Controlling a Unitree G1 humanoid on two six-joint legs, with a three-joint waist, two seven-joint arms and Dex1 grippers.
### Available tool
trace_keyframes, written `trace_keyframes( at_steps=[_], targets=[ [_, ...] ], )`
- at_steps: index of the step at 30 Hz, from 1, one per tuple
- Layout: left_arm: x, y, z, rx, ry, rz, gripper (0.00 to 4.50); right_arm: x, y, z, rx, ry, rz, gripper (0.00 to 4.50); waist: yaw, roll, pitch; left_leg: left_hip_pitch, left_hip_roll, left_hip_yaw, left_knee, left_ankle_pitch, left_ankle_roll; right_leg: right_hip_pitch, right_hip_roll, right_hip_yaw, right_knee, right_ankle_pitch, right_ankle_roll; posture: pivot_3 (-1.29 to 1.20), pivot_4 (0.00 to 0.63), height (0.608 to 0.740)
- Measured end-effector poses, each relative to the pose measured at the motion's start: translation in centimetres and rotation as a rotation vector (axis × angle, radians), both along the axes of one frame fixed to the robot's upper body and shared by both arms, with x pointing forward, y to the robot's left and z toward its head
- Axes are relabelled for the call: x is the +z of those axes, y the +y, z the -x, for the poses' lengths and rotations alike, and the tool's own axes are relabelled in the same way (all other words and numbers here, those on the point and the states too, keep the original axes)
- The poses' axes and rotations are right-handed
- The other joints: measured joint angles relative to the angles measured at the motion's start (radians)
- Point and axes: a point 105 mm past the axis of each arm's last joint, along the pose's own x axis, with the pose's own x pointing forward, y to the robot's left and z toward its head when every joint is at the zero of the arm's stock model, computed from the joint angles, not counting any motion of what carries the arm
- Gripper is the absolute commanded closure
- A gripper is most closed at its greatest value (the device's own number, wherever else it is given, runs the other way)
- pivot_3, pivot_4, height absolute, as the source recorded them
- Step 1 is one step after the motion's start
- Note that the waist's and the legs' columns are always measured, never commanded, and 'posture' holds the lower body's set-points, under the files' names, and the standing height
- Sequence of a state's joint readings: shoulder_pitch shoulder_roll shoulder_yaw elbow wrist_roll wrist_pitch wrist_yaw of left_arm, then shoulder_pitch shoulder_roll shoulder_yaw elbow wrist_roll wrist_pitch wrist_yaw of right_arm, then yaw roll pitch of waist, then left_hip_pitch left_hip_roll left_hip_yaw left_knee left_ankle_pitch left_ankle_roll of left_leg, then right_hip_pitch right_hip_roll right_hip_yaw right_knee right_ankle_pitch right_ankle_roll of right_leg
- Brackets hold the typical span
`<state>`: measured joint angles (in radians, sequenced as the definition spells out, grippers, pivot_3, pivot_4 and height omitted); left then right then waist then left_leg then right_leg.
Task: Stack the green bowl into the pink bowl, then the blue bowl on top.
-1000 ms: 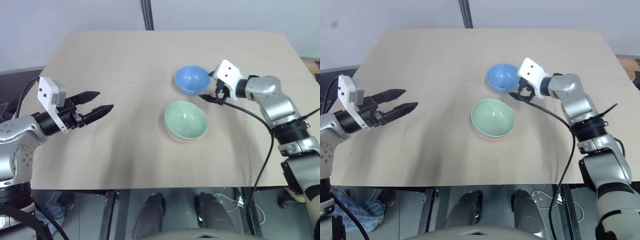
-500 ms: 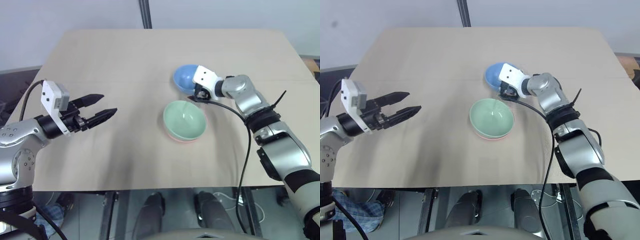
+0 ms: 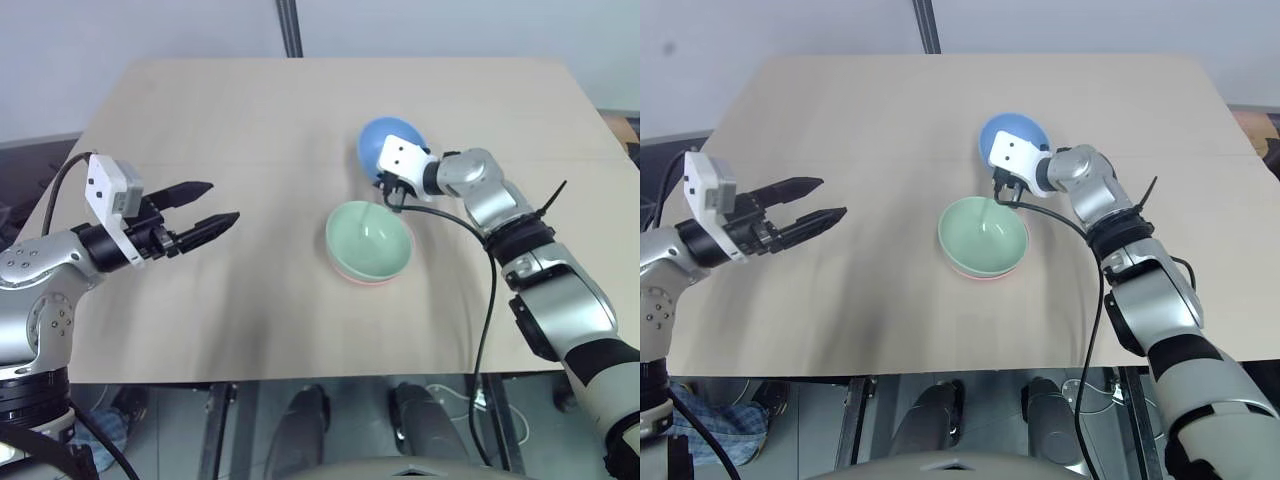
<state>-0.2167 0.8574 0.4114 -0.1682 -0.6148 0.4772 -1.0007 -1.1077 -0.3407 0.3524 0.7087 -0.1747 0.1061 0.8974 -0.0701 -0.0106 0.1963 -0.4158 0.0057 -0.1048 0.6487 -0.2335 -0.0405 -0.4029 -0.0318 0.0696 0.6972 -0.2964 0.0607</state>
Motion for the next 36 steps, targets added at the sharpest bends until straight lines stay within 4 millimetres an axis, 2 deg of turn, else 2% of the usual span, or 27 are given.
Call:
trace_keyframes(
  at_steps=[4,8,10,19,25,29,32,36],
  targets=[
    [-0.1,-0.4,-0.1,-0.02,0.004,-0.004,0.82,2.3,0.3,2.1,0.095,-0.028,-0.02,4.47,0.002,0.0,0.0,-0.001,0.0,0.0,0.0,-0.001,0.002,0.0,0.0,0.0,0.0,0.0,0.0,0.0,0.15,0.74],
    [-0.2,-1.0,0.2,-0.071,0.009,-0.014,0.82,5.8,0.4,5.8,0.2,-0.06,-0.041,4.47,0.003,0.0,0.0,-0.001,0.0,-0.001,0.0,-0.001,0.002,0.0,0.0,-0.001,0.0,0.0,0.0,0.0,0.15,0.74],
    [-0.2,-1.3,0.3,-0.099,0.002,-0.022,0.82,6.5,0.3,7.6,0.235,-0.064,-0.037,4.47,0.003,0.0,0.0,0.0,0.0,-0.001,0.0,-0.001,0.002,0.0,0.0,-0.001,0.0,0.0,0.0,0.0,0.15,0.74],
    [0.5,-2.7,0.5,-0.255,-0.002,-0.053,0.82,2.9,-1.3,14.9,0.398,0.135,0.054,4.47,0.01,0.0,0.0,0.0,0.0,-0.001,0.001,-0.002,0.003,0.001,0.0,-0.001,0.0,0.0,0.0,0.0,0.15,0.74],
    [0.6,-3.5,-0.1,-0.322,0.005,-0.066,0.82,1.9,-1.2,17.2,0.46,0.185,0.066,4.47,0.005,0.0,0.0,0.0,0.0,-0.001,0.002,-0.002,0.003,0.001,0.0,-0.001,0.0,0.0,0.0,0.0,0.15,0.74],
    [0.2,-3.9,-0.3,-0.354,0.01,-0.083,0.82,1.7,-0.9,17.6,0.464,0.181,0.068,3.11,0.005,0.0,0.0,0.0,0.0,-0.001,0.002,-0.002,0.003,0.001,0.0,-0.001,0.0,0.0,0.0,0.0,0.15,0.74],
    [0.6,-4.0,-0.5,-0.362,0.001,-0.08,0.82,1.8,-0.7,17.6,0.455,0.164,0.062,1.91,0.005,0.0,0.0,0.0,0.0,-0.001,0.002,-0.002,0.003,0.001,0.0,-0.001,0.0,0.0,0.0,0.0,0.15,0.74],
    [0.5,-4.2,-0.4,-0.371,0.001,-0.074,0.82,2.4,-0.5,17.1,0.425,0.143,0.051,1.91,0.005,0.0,0.0,0.0,0.0,-0.001,0.002,-0.002,0.003,0.001,0.0,-0.001,0.0,0.0,0.0,0.0,0.15,0.74]
  ],
)
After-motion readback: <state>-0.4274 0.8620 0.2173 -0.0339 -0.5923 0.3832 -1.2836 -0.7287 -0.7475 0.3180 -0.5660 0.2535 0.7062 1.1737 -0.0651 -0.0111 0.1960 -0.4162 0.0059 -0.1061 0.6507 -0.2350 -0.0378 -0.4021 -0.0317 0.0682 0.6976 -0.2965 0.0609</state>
